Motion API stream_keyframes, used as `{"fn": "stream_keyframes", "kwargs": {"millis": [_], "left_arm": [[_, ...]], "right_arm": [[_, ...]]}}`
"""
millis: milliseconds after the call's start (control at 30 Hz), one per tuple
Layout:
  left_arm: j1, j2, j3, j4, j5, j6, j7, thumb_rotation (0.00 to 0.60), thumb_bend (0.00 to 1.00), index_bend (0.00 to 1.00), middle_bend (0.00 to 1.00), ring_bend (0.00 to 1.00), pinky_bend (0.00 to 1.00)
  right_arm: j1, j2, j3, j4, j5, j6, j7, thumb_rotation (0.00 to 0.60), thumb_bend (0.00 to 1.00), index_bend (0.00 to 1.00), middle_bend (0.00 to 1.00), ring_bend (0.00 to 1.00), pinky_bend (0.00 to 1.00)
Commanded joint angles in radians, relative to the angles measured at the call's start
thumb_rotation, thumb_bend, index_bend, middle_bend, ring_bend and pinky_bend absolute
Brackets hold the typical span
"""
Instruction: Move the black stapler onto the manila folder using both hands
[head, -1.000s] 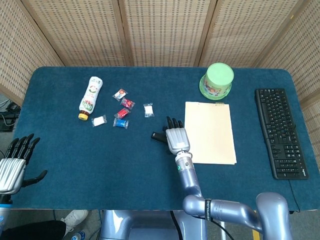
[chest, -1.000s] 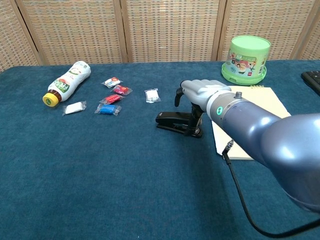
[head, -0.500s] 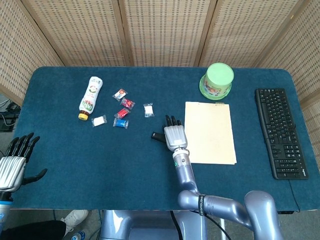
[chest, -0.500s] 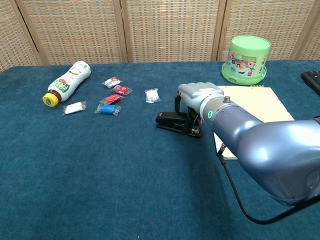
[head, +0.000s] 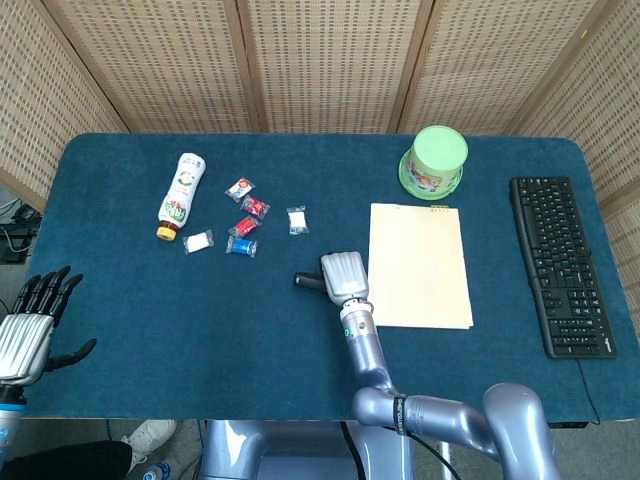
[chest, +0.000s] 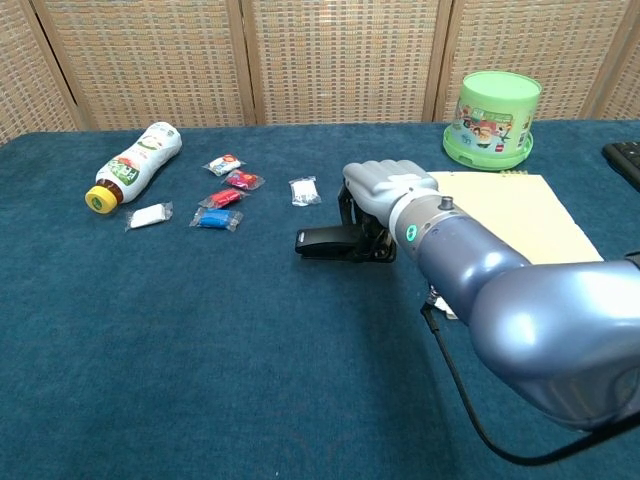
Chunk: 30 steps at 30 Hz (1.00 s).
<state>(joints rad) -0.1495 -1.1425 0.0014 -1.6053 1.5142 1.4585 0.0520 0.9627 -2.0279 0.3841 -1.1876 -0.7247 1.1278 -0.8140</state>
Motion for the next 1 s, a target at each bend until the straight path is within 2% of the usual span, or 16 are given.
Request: {"fn": "stream_keyframes", "kwargs": {"millis": [33, 200, 467, 733, 1000], "left_arm": [[0.002, 0.001, -0.001, -0.002, 0.002, 0.002, -0.001, 0.600, 0.25, 0.07, 0.00, 0.00, 0.01], [0.005, 0.002, -0.001, -0.002, 0.009, 0.003, -0.006, 0.600, 0.25, 0.08, 0.00, 0.00, 0.01], [0.007, 0.002, 0.000, -0.006, 0.020, 0.003, 0.001, 0.600, 0.25, 0.08, 0.00, 0.00, 0.01], [0.012, -0.005, -0.001, -0.010, 0.027, 0.010, 0.026, 0.600, 0.25, 0.09, 0.00, 0.00, 0.01], [0.016, -0.009, -0.006, -0.016, 0.024, 0.013, 0.040, 0.600, 0.25, 0.09, 0.00, 0.00, 0.01]], "right_arm": [[-0.005, 0.026, 0.000, -0.052, 0.008, 0.019, -0.040, 0.600, 0.47, 0.84, 0.71, 0.70, 0.79], [-0.022, 0.080, -0.001, -0.137, 0.027, 0.043, -0.076, 0.600, 0.46, 0.84, 0.71, 0.71, 0.80], [-0.070, 0.186, -0.008, -0.200, 0.042, 0.086, -0.092, 0.600, 0.45, 0.84, 0.71, 0.71, 0.80], [-0.140, 0.239, -0.061, -0.165, 0.057, 0.052, -0.020, 0.600, 0.44, 0.84, 0.71, 0.70, 0.80], [-0.162, 0.244, -0.073, -0.136, 0.037, 0.039, 0.037, 0.600, 0.44, 0.84, 0.71, 0.70, 0.80]]}}
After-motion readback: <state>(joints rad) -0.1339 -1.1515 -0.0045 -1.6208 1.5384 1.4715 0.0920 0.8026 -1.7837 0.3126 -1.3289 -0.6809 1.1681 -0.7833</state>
